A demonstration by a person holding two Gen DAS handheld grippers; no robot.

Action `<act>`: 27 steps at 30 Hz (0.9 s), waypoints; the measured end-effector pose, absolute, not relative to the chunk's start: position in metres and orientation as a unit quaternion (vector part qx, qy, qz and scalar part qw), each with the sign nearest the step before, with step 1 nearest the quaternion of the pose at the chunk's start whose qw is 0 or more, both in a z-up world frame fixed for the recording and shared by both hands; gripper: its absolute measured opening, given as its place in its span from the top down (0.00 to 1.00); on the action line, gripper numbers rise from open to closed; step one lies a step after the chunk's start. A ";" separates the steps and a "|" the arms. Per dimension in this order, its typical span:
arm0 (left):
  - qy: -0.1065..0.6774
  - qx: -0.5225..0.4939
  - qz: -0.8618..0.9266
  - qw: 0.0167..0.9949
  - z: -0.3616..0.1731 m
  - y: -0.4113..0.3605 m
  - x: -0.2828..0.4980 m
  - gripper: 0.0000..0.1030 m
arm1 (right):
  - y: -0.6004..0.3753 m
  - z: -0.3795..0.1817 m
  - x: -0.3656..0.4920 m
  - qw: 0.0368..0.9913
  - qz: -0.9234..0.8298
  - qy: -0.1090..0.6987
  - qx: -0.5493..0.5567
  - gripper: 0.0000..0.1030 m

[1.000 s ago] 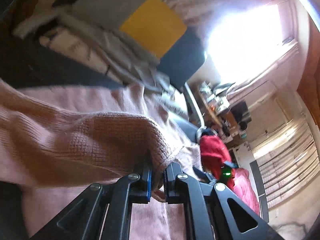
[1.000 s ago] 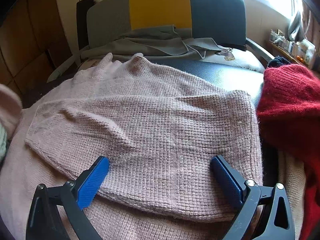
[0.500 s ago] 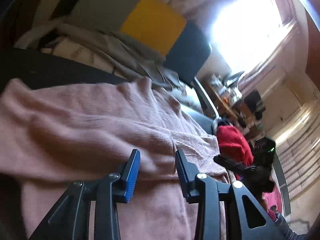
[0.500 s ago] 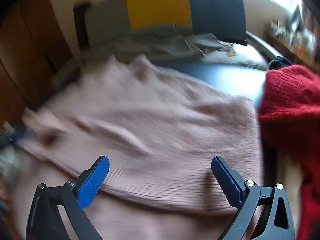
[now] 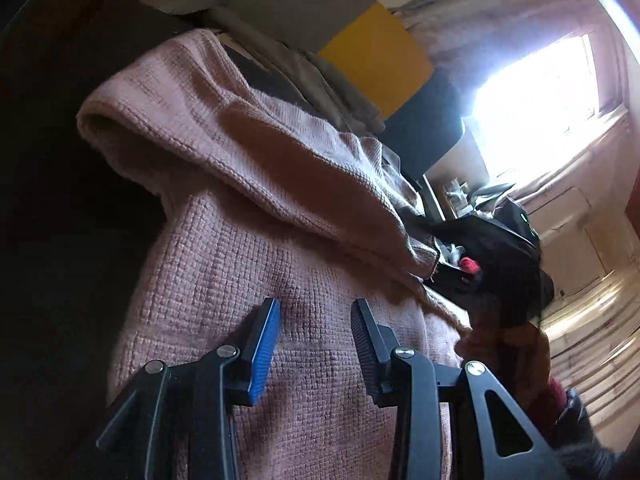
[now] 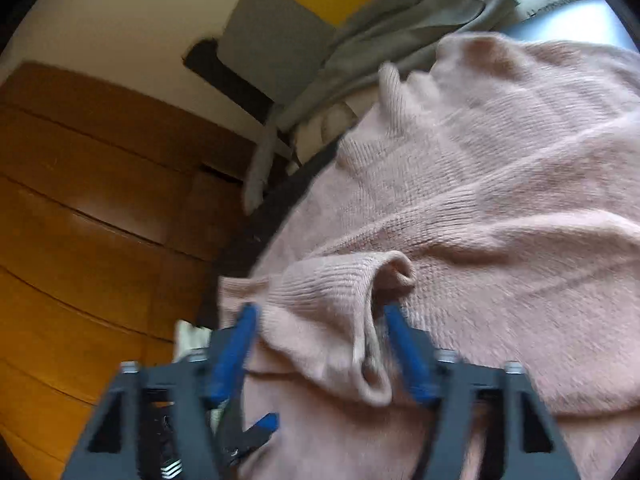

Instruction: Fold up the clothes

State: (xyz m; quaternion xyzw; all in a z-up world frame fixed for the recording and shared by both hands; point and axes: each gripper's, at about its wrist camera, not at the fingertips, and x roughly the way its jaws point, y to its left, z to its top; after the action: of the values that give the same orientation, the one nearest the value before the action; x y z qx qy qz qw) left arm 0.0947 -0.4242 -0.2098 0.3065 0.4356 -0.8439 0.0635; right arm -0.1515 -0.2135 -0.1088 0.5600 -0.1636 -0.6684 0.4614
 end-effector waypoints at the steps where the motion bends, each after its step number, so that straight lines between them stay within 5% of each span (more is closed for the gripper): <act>1: 0.435 0.306 -0.845 0.064 -0.208 -0.425 0.094 0.64 | -0.224 -0.113 -0.151 0.451 -0.673 -0.138 0.570 0.79; 3: 0.438 0.301 -0.845 0.064 -0.208 -0.429 0.092 0.64 | -0.237 -0.109 -0.146 0.441 -0.689 -0.094 0.567 0.93; 16: 0.447 0.300 -0.836 0.107 -0.202 -0.461 0.069 0.63 | -0.205 0.078 -0.159 0.497 -0.780 -0.047 0.378 0.93; 27: 0.503 0.273 -0.816 0.084 -0.205 -0.462 0.083 0.63 | -0.088 -0.060 -0.223 0.370 -0.771 -0.126 0.503 0.89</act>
State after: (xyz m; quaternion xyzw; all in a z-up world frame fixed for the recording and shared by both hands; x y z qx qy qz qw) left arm 0.0831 -0.4617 -0.2051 0.2727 0.5029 -0.8159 0.0842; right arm -0.2230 -0.0877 -0.0602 0.5026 -0.1260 -0.7709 0.3704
